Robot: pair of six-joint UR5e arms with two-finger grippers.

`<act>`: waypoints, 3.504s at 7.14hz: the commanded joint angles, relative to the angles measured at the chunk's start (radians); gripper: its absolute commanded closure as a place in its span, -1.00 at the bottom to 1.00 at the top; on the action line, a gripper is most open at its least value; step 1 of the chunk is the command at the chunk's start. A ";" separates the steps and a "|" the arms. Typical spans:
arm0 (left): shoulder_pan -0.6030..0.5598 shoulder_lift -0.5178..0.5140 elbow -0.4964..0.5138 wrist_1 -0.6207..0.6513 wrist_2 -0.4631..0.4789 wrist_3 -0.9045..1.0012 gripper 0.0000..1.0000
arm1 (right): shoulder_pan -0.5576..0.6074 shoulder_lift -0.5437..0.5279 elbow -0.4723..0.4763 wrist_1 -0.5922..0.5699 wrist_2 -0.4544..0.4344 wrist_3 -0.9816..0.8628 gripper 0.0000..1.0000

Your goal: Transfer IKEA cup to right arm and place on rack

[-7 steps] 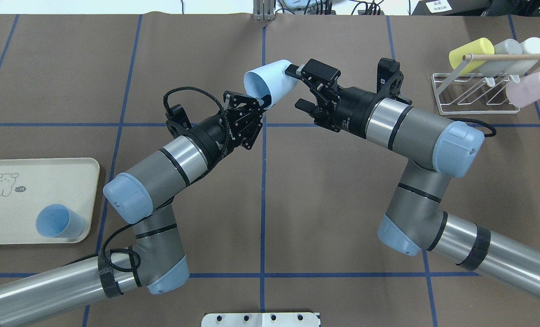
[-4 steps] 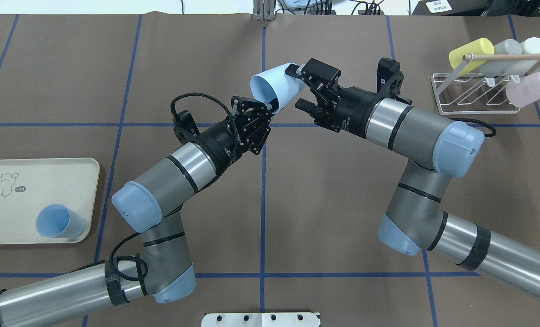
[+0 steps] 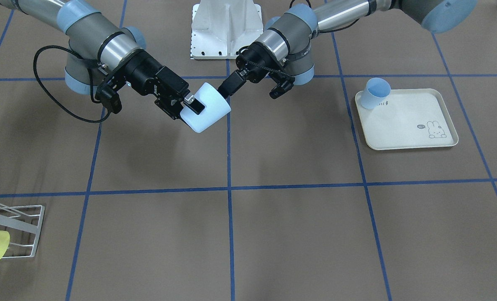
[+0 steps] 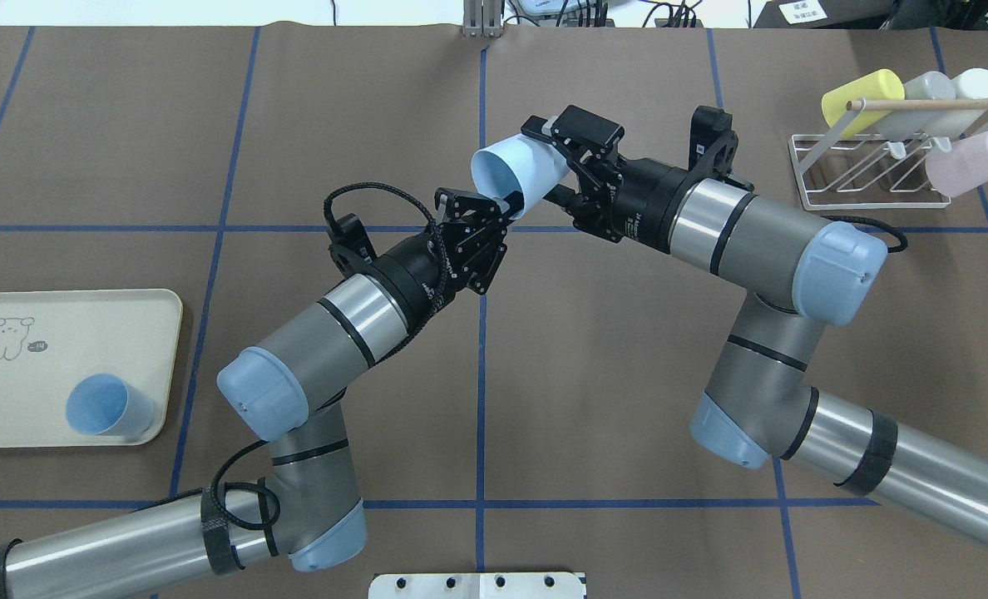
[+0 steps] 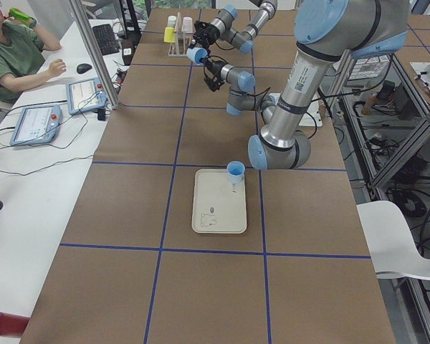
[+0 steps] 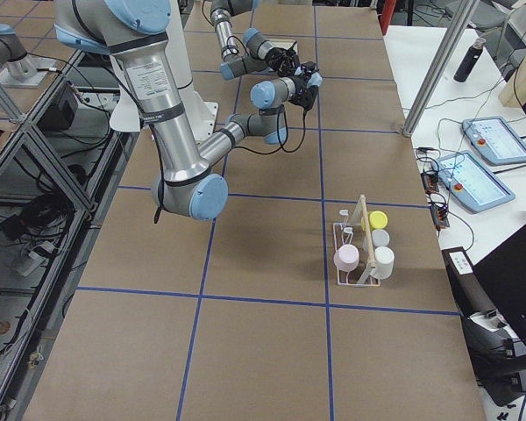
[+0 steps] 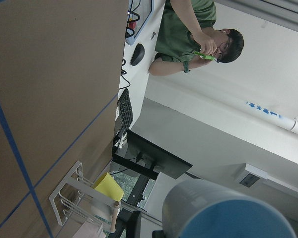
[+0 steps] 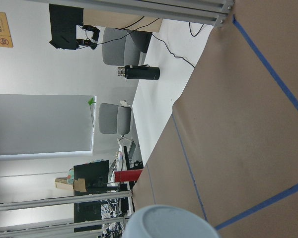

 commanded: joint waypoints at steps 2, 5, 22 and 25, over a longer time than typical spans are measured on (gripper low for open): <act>0.009 -0.002 0.001 -0.001 0.003 0.000 1.00 | 0.000 -0.001 -0.005 0.033 -0.010 0.016 -1.00; 0.010 -0.011 0.001 0.001 0.003 0.000 1.00 | 0.000 -0.001 -0.019 0.033 -0.009 0.014 -1.00; -0.066 0.044 -0.182 0.572 -0.020 0.397 -1.00 | 0.336 -0.270 -0.023 -0.244 -0.166 -0.681 1.00; -0.190 0.116 -0.394 0.990 -0.189 0.591 -1.00 | 0.356 -0.348 -0.013 -0.317 -0.341 -0.890 1.00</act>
